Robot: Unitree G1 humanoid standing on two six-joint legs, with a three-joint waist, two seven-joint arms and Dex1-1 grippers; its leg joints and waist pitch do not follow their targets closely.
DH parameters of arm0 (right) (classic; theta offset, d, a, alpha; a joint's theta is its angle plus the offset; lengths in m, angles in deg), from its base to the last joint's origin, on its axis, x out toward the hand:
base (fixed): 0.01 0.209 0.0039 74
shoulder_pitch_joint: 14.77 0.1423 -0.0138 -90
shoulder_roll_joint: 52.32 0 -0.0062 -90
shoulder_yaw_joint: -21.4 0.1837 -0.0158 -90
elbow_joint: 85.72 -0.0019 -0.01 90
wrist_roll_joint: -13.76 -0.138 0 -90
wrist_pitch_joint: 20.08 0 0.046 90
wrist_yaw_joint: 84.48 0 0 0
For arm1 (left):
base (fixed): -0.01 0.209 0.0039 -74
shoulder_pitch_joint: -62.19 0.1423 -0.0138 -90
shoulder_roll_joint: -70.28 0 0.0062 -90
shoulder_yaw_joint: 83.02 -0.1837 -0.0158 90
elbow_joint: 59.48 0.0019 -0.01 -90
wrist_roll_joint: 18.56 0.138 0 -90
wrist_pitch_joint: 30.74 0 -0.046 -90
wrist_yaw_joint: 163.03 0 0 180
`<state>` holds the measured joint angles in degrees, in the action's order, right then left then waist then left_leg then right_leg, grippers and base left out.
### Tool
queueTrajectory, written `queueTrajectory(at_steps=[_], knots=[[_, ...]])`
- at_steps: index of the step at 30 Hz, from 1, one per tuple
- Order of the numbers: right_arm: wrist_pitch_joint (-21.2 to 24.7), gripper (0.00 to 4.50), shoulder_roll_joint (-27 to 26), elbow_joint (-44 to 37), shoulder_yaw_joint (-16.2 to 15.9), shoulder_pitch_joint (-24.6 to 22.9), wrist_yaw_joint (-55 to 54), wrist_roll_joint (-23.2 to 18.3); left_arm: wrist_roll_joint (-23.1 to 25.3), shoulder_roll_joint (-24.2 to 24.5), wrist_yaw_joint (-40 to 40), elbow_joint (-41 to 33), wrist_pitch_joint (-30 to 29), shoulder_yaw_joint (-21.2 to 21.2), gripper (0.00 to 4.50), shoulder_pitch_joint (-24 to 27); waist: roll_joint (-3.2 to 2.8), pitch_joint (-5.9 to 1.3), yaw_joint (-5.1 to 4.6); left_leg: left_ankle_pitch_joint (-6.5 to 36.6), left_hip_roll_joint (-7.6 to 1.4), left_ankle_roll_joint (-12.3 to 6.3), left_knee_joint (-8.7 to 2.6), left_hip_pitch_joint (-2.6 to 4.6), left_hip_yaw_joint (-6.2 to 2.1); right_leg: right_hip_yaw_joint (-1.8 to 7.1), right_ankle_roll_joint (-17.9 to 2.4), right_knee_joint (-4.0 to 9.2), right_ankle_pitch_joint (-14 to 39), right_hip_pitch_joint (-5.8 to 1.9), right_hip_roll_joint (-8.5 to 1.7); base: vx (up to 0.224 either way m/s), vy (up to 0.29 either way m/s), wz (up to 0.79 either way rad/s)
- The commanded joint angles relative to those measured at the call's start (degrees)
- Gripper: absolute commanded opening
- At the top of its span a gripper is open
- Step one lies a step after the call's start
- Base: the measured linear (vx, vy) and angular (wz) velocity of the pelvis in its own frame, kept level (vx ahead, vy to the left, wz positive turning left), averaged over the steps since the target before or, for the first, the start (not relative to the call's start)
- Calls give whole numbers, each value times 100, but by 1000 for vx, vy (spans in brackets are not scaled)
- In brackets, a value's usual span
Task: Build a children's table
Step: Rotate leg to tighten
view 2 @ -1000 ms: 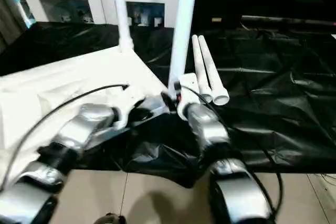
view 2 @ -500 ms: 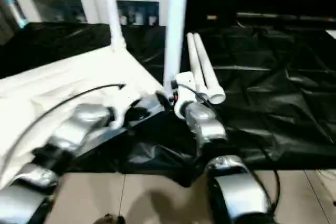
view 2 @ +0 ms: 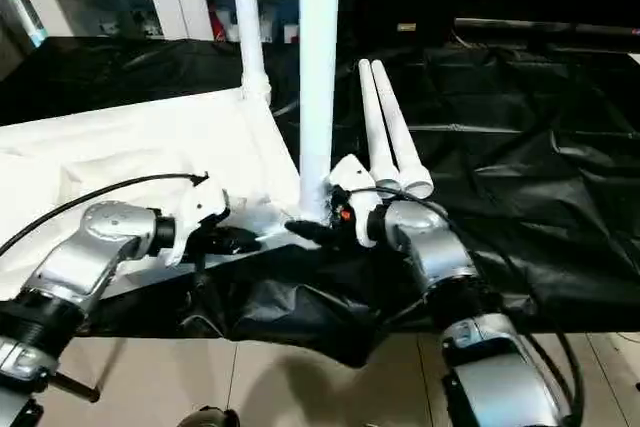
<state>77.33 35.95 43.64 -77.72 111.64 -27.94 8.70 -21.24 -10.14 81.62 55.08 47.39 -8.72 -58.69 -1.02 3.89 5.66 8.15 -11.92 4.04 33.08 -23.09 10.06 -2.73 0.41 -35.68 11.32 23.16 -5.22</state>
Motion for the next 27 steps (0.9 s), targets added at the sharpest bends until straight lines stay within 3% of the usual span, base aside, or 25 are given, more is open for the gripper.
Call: queueTrajectory(at_steps=[1,8,11,16,21,23,24,25,27], knots=[[88,298,75,-76,55,-4,7,-71,-81,48,250,-174,84,-65,0,30,-23,-437,8,1396,-97,-125,-358,172,21,158,-1483,366,501,-257,-225,0,0,0],[170,280,-38,-132,103,-127,-3,-152,-109,-74,79,-156,-19,-27,0,13,-17,-435,13,1425,-95,-57,-364,175,14,168,-1419,373,599,-249,-219,0,0,0],[187,279,-394,382,460,-42,-1234,-98,141,-473,-778,348,-119,54,0,-309,-26,-423,-11,1422,-82,0,-362,185,24,186,-1436,384,618,-212,-224,0,0,0],[230,279,-1019,1195,979,257,-3267,-133,353,-1195,-2047,1069,-396,218,0,-870,-42,-399,-34,1800,-68,240,-398,230,-1,190,-1240,461,1346,-193,-241,0,0,0],[68,279,-1497,1610,989,535,-3898,-95,417,-1738,-2846,1457,-483,299,0,-1186,41,-399,-38,1723,-52,144,-396,183,4,184,-1105,495,1363,-214,-238,0,0,0],[-15,279,-1591,1621,981,585,-3717,-120,399,-1787,-2816,1425,-466,280,0,-1181,36,-402,-24,1642,-58,69,-392,166,1,183,-1080,490,1292,-219,-247,0,0,0],[-24,335,-1601,1621,980,591,-3689,-125,396,-1790,-2807,1419,-461,277,0,-1179,94,-408,-29,1592,-58,35,-390,154,8,180,-1072,490,1249,-231,-244,0,0,0],[-66,349,-1638,1655,994,630,-3615,-123,399,-1799,-2745,1419,-406,263,0,-1173,73,-406,-18,1523,-61,-1,-393,153,5,178,-1077,478,1201,-227,-242,0,0,0],[-167,355,-1650,1737,992,720,-3465,-68,402,-1738,-2554,1383,-290,211,0,-1124,119,-406,-30,1521,-60,-42,-392,141,8,175,-1076,479,1248,-235,-249,0,0,0]])
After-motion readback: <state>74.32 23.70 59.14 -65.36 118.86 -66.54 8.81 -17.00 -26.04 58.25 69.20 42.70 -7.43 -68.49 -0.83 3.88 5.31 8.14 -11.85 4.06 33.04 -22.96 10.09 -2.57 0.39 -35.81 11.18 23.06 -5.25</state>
